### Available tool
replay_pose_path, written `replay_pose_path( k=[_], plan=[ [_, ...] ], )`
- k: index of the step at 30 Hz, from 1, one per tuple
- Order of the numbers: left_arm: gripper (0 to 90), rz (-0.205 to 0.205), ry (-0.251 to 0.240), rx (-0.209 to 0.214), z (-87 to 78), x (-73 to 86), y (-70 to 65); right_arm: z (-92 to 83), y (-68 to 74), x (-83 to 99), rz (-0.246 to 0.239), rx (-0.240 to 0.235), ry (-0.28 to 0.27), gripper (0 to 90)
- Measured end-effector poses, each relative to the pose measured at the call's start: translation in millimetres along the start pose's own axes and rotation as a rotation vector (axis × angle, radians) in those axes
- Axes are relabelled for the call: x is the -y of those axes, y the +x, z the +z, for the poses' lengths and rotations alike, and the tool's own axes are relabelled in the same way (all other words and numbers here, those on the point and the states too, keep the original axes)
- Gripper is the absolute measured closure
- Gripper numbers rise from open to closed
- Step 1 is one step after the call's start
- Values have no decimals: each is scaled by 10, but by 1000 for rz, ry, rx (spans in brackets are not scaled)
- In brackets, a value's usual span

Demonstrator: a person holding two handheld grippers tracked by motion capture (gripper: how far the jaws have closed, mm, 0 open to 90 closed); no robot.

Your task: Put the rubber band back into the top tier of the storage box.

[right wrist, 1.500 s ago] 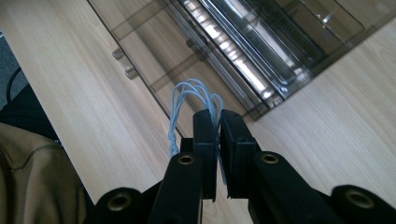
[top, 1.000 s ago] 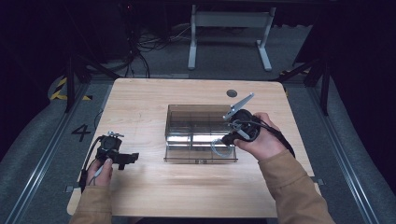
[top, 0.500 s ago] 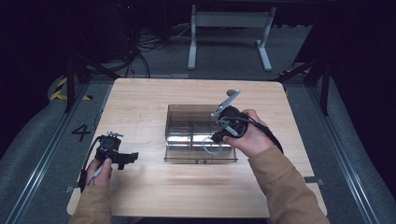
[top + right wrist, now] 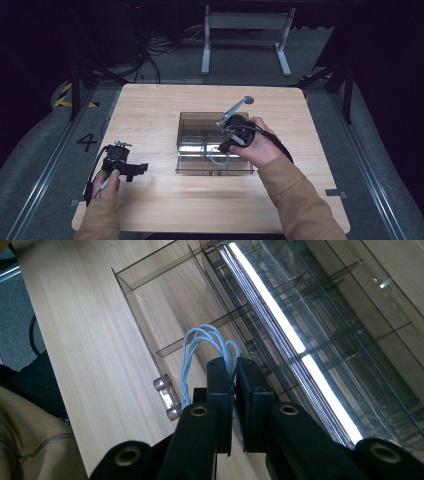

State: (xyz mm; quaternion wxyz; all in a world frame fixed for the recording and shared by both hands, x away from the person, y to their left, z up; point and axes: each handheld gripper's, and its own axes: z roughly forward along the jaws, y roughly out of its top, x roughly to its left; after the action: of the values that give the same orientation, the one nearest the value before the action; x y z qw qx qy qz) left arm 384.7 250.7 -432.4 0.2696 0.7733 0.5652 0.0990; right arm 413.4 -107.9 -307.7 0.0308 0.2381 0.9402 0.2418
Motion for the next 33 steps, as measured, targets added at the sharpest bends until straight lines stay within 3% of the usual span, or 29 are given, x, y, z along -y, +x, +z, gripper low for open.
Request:
replay_pose_path(
  k=[17,33],
  plan=[
    [160,1,-3,0,-5,-1,4,218,-31,-45,-22,-10,22,858],
    [160,2,-1,1,-3,-2,-1,358,-64,0,-9,-29,49,858]
  ],
)
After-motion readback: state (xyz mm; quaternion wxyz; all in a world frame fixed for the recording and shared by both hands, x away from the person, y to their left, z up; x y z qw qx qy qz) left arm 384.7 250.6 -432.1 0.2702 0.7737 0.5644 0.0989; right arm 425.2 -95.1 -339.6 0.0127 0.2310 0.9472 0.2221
